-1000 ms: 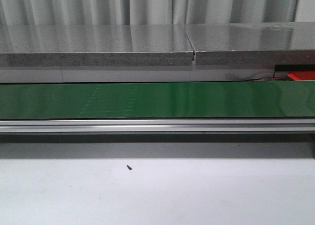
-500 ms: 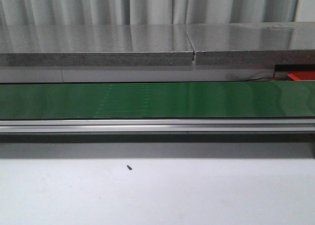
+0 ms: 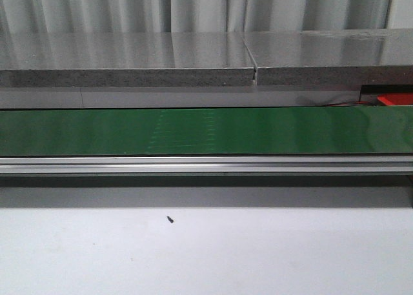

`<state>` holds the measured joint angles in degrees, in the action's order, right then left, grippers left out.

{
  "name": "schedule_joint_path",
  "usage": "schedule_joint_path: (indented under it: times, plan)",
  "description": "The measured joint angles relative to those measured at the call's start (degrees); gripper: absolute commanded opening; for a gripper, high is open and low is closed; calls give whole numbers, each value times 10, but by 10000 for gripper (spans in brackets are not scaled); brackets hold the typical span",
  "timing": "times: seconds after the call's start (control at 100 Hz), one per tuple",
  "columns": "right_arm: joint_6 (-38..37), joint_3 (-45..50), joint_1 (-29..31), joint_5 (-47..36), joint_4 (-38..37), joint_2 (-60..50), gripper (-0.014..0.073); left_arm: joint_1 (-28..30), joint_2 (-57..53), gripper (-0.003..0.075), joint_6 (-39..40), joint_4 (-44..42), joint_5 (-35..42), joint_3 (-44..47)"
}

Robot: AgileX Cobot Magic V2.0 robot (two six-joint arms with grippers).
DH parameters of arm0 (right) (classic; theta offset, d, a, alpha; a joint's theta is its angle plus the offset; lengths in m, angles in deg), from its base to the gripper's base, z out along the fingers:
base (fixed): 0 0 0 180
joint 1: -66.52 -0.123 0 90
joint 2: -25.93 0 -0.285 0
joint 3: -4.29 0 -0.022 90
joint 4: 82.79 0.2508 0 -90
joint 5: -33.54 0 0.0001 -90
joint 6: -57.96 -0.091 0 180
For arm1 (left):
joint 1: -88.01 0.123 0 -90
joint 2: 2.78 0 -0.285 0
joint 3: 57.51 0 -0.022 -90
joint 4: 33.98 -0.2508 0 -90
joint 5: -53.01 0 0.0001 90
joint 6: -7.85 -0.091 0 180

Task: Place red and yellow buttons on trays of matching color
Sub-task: 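Set the yellow button on the green belt and open the left gripper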

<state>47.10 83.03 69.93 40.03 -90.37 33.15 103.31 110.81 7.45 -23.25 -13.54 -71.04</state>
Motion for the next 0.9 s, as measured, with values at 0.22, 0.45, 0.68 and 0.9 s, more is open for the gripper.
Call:
schedule_joint_path:
  times: [0.22,0.45,0.68,0.9]
  plan:
    - [0,0,0,0,0,0,-66,-7,-31,545,0,0,4,-3]
    - [0,0,0,0,0,0,-66,-7,-85,545,-2,0,11,-3]
    - [0,0,0,0,0,0,-66,-7,-159,545,-3,-3,19,-3]
    - [0,0,0,0,0,0,-66,-3,-213,545,-3,-17,16,9]
